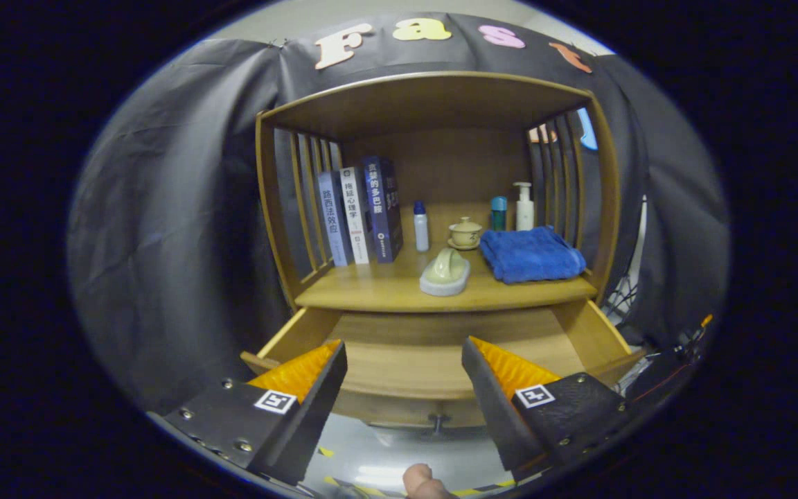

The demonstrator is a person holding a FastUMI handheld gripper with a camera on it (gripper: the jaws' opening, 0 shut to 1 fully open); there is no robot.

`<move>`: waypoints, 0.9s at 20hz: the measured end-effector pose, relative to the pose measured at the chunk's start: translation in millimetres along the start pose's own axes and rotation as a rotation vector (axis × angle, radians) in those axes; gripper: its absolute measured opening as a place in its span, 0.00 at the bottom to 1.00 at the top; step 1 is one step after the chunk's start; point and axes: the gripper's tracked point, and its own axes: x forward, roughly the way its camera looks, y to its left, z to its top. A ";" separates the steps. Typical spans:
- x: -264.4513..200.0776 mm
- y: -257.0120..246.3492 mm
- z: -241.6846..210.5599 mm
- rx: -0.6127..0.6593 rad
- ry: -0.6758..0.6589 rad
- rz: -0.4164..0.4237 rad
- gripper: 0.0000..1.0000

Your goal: Pull open the drawer, take out the items inside it, and place them on the countertop above the cabinet.

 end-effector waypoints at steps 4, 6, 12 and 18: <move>-18.7 -2.8 -47.0 -0.024 -0.005 -0.027 0.99; -23.4 -5.1 -66.9 -0.008 -0.002 -0.037 0.99; -32.5 5.2 -118.1 -0.006 -0.006 -0.019 0.99; -28.5 -3.6 -148.2 -0.046 -0.015 -0.054 0.99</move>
